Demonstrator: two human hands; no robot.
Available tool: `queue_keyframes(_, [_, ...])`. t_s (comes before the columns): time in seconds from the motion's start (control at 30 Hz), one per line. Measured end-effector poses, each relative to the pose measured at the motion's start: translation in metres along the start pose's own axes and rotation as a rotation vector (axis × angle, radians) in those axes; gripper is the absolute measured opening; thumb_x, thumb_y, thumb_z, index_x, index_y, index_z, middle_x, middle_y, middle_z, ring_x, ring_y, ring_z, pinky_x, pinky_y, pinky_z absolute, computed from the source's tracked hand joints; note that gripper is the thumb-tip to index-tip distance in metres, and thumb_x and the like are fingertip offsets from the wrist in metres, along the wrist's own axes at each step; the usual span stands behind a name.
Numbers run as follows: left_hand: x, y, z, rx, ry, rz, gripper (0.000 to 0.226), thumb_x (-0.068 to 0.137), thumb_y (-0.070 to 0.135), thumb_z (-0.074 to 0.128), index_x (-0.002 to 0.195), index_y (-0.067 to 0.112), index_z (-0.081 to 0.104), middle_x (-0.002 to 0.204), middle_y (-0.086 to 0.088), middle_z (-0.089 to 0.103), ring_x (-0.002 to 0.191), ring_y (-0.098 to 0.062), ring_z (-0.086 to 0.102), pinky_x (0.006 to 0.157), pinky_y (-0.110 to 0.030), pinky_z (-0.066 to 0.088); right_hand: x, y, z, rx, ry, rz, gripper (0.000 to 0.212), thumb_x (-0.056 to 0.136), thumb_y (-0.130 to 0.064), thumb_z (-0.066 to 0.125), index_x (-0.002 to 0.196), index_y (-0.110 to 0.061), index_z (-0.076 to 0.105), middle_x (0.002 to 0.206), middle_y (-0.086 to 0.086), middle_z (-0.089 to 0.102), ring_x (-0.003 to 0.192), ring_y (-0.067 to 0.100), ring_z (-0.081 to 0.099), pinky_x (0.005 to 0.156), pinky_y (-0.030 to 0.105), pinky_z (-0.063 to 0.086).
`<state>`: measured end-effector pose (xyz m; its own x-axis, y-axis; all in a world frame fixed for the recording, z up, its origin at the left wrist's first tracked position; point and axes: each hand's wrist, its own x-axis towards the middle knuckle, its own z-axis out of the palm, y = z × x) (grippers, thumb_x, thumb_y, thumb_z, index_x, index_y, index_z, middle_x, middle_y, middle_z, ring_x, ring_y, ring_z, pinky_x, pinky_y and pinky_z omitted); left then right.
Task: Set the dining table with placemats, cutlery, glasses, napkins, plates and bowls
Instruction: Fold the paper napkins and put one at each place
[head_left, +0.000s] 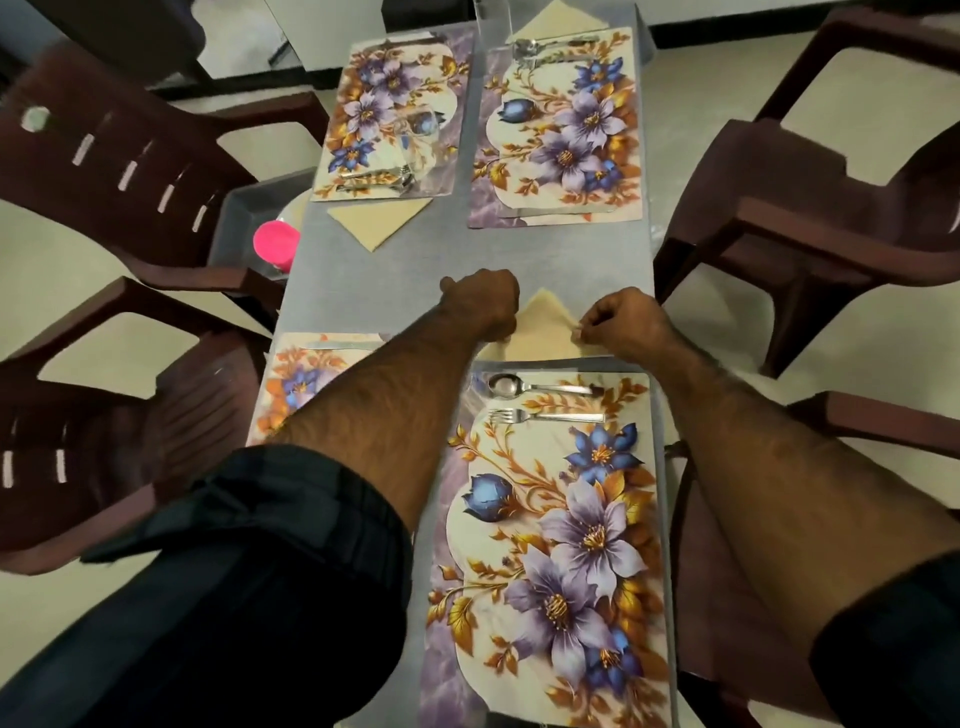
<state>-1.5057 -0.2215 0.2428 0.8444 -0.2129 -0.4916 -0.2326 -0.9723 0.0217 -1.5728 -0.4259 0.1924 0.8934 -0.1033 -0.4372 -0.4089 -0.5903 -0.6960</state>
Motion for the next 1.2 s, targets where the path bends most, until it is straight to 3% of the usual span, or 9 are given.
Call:
queue_keyframes(0.13, [0.014,0.003,0.011,0.061,-0.013,0.023,0.042,0.088,0.026,0.08,0.125,0.021,0.06,0.12,-0.005,0.067,0.113,-0.03,0.063,0.108,-0.055,0.036,0.009,0.009,0.006,-0.135,0.065,0.008,0.009,0.087,-0.026,0.081,0.088,-0.017,0.083,0.086,-0.001,0.076,0.085,0.017,0.069,0.082,0.041,0.062])
queue_keyframes(0.37, [0.016,0.01,0.02,0.083,-0.009,0.037,0.053,0.089,0.025,0.077,0.134,0.018,0.049,0.124,-0.009,0.065,0.115,-0.032,0.063,0.109,-0.056,0.035,0.012,0.008,0.01,-0.231,0.036,0.043,0.018,0.079,-0.032,0.088,0.082,-0.018,0.078,0.082,0.0,0.073,0.085,0.021,0.068,0.082,0.042,0.061])
queue_keyframes(0.57, [0.001,0.008,0.008,0.21,-0.022,0.022,0.086,0.077,0.036,0.09,0.145,0.018,0.04,0.127,-0.011,0.067,0.118,-0.036,0.064,0.11,-0.06,0.031,0.002,0.006,0.004,-0.23,0.066,0.003,0.017,0.085,-0.032,0.084,0.089,-0.017,0.075,0.087,0.001,0.07,0.089,0.022,0.066,0.081,0.042,0.06])
queue_keyframes(0.67, [-0.02,0.005,-0.014,0.324,0.109,0.068,0.074,0.085,0.03,0.078,0.148,0.017,0.04,0.131,-0.012,0.066,0.123,-0.037,0.06,0.113,-0.062,0.027,-0.013,-0.002,-0.009,-0.217,0.117,-0.031,0.02,0.085,-0.039,0.083,0.089,-0.021,0.075,0.09,-0.001,0.071,0.088,0.02,0.066,0.081,0.043,0.061])
queue_keyframes(0.83, [-0.078,0.009,-0.06,0.391,0.337,0.142,0.077,0.088,0.041,0.073,0.153,0.018,0.039,0.149,-0.012,0.052,0.14,-0.038,0.044,0.115,-0.064,0.027,-0.058,-0.034,-0.042,-0.2,0.2,-0.14,0.029,0.085,-0.043,0.081,0.103,-0.02,0.075,0.099,0.001,0.074,0.089,0.021,0.068,0.081,0.042,0.061])
queue_keyframes(0.97, [-0.161,0.018,-0.061,0.267,0.553,0.174,0.073,0.088,0.052,0.071,0.147,0.018,0.045,0.15,-0.012,0.05,0.137,-0.037,0.044,0.109,-0.058,0.034,-0.116,-0.054,-0.052,-0.234,0.284,-0.292,0.037,0.085,-0.048,0.079,0.11,-0.021,0.074,0.109,0.0,0.071,0.096,0.02,0.067,0.084,0.041,0.058])
queue_keyframes(1.2, [-0.306,-0.008,0.031,0.148,0.519,0.157,0.065,0.079,0.047,0.075,0.132,0.015,0.055,0.136,-0.014,0.057,0.116,-0.039,0.051,0.093,-0.051,0.04,-0.229,-0.034,0.008,-0.466,0.242,-0.417,0.035,0.082,-0.047,0.077,0.108,-0.024,0.074,0.11,0.008,0.066,0.104,0.035,0.064,0.087,0.046,0.054])
